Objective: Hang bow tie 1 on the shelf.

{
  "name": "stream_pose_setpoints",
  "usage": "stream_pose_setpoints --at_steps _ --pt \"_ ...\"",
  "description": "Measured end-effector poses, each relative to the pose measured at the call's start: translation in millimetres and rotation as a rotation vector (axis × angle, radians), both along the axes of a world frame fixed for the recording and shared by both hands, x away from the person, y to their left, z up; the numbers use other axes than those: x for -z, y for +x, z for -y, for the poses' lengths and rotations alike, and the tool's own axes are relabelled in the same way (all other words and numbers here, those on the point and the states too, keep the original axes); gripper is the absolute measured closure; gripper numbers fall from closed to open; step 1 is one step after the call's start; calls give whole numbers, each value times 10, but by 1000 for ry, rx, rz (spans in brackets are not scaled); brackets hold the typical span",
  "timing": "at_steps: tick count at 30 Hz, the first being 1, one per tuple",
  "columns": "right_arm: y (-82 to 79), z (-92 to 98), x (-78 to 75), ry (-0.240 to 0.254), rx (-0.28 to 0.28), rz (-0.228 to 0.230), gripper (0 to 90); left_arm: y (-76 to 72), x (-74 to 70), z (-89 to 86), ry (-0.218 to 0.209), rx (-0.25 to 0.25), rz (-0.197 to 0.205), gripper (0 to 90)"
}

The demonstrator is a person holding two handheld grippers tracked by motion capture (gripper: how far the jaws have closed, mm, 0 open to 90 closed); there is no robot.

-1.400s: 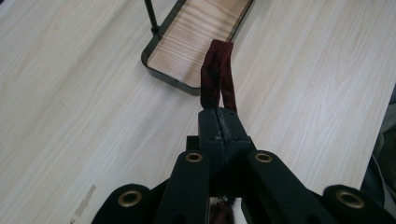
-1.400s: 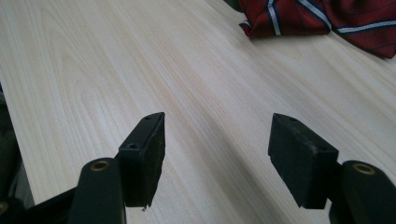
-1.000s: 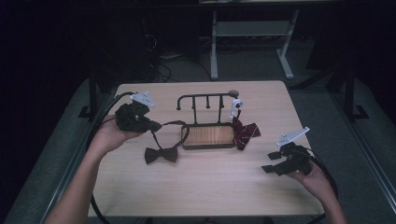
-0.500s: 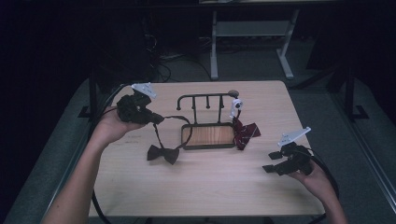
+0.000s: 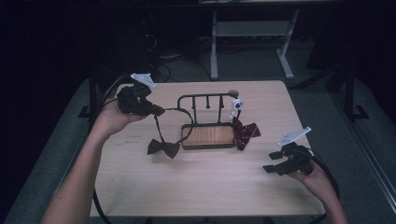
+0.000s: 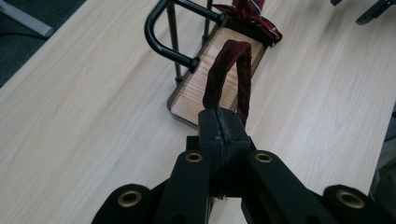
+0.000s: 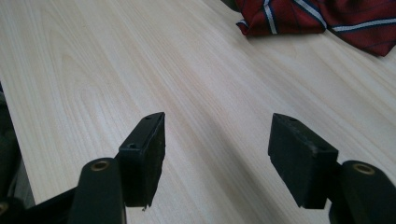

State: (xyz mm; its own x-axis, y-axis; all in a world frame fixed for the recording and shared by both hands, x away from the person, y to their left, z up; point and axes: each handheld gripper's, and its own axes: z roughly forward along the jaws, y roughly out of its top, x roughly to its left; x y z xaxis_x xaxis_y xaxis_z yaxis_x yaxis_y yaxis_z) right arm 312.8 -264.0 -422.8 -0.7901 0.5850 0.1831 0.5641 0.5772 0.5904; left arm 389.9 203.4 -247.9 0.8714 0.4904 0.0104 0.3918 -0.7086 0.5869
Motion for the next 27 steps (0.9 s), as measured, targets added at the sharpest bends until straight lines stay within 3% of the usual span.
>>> stream_pose_setpoints --at_steps 9,16,27 --pt "-7 12 -9 2 2 3 366 114 7 23 17 -41 -2 900" --pt "-6 14 -8 2 1 3 366 256 76 2 31 -85 -20 899" --pt "-14 26 -20 4 5 1 366 345 206 -17 65 -123 -39 896"
